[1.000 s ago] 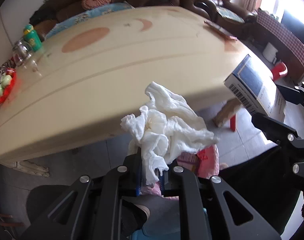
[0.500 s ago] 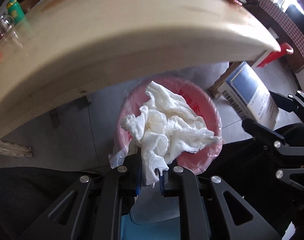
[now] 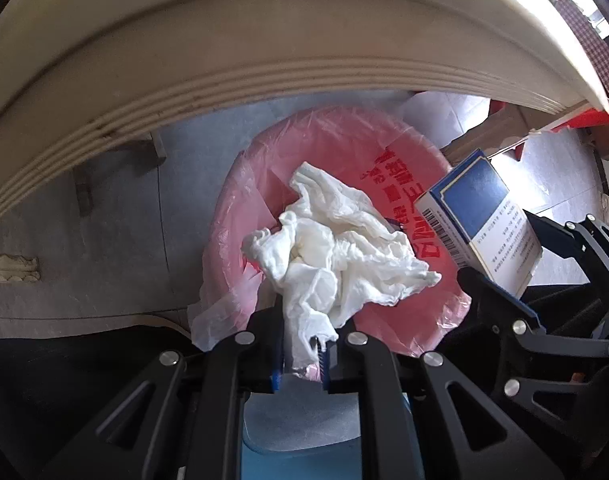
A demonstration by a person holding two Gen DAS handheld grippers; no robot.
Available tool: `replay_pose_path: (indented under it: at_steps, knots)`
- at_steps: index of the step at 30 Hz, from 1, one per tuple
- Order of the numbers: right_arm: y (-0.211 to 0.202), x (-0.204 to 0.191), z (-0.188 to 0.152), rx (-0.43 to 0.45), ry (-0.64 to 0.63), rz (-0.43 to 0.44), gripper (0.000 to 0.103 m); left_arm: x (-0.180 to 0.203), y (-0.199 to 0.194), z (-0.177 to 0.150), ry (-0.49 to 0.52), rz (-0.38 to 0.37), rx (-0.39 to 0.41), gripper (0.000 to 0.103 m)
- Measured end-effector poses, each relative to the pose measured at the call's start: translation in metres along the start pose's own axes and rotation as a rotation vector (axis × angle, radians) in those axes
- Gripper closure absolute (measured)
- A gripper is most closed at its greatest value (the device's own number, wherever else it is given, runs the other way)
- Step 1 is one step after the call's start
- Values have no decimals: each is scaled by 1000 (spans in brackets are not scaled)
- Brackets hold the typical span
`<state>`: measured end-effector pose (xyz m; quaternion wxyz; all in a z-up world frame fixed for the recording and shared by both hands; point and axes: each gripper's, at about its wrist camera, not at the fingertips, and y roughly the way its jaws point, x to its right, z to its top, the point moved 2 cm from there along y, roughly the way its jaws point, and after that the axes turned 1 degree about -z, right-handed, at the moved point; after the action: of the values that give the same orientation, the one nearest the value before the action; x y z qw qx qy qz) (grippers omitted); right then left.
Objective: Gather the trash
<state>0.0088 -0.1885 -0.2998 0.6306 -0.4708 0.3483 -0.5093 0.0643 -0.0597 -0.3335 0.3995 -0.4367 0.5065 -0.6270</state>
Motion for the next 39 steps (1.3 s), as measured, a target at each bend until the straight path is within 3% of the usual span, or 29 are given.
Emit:
replay_pose_path:
  at_steps: [9, 13, 15, 19, 25, 32, 39]
  knots:
    - [20, 0, 1, -61, 5, 12, 42, 1, 22, 4, 20, -18, -64, 88]
    - [26, 0, 3, -66, 18, 47, 41, -1, 30, 6, 13, -6, -86, 73]
    - [29, 2, 4, -67, 24, 33, 28, -2, 31, 7, 14, 8, -82, 64]
    - [30, 3, 6, -68, 35, 46, 27, -2, 31, 9, 6, 19, -69, 49]
    - [30, 4, 7, -72, 43, 41, 26, -10, 31, 11, -28, 16, -64, 45]
    - [9, 8, 17, -7, 69, 22, 26, -28, 3, 9, -115, 105, 31, 45]
    - [-58, 0, 30, 131, 86, -58, 24, -29, -71, 4, -151, 177, 224, 45]
